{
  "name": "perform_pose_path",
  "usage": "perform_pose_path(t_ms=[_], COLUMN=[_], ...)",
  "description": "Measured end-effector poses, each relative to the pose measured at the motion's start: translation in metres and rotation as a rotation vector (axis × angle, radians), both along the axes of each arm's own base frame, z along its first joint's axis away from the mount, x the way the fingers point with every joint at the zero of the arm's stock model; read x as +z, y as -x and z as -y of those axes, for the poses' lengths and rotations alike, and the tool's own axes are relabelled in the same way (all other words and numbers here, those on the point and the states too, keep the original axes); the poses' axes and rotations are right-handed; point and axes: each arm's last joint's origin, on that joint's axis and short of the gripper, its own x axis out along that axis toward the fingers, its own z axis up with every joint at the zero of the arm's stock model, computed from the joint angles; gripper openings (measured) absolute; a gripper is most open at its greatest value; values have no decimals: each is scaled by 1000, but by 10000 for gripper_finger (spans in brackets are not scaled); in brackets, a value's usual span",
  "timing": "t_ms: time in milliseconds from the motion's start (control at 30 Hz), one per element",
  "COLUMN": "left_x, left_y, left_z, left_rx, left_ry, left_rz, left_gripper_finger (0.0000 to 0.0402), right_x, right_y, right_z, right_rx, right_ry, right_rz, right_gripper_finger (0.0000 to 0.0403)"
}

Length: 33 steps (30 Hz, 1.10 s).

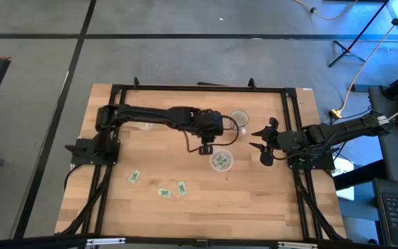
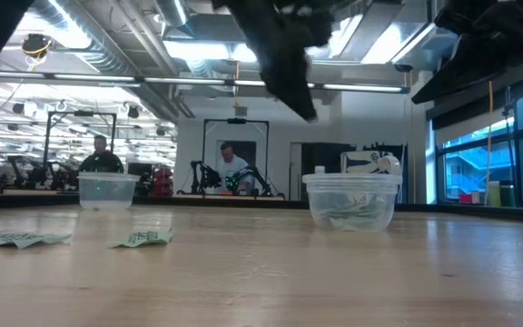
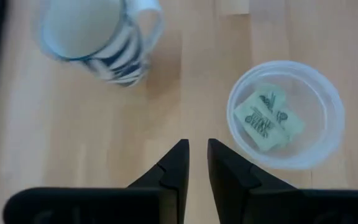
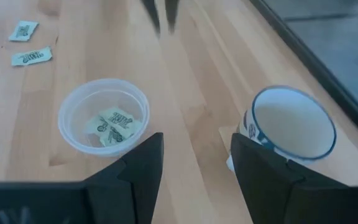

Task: Pick and place Stevia / Truvia into bins
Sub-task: Put the green sugar packet into the circular transparent container

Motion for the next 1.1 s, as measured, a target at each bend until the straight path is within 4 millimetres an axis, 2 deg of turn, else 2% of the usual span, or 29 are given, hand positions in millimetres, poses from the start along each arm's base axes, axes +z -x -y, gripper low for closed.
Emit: perform_pose_path(t_ms=[133,233,467,633,767,933,1033,1100], left_x=[26,31,23,17,16,16,16,15], left_y=[20,29,36,50,58,67,73,74], left_z=[17,33,68,95,122,155,170,175], left_rx=[-9,-53,-121,-173,-144,-187,-219,-182], left_ry=[-25,-23,-8,73,102,-27,-68,-57], left_rz=[4,-31,-124,-249,-272,-242,-233,-226], left_gripper_finger=[58,74,139,174,177,169,165,165], right_x=[-3,-3,-3,-3,-3,-3,-3,-3], right_y=[2,2,2,2,2,2,2,2], right_z=[0,0,0,0,0,0,0,0], right_rx=[-37,-50,-29,-34,-39,-29,-29,-30], right_ry=[-45,-63,-33,-40,-48,-32,-33,-34], right_rz=[-16,-10,-21,-18,-16,-21,-21,-21], right_gripper_finger=[192,192,192,192,192,192,192,192])
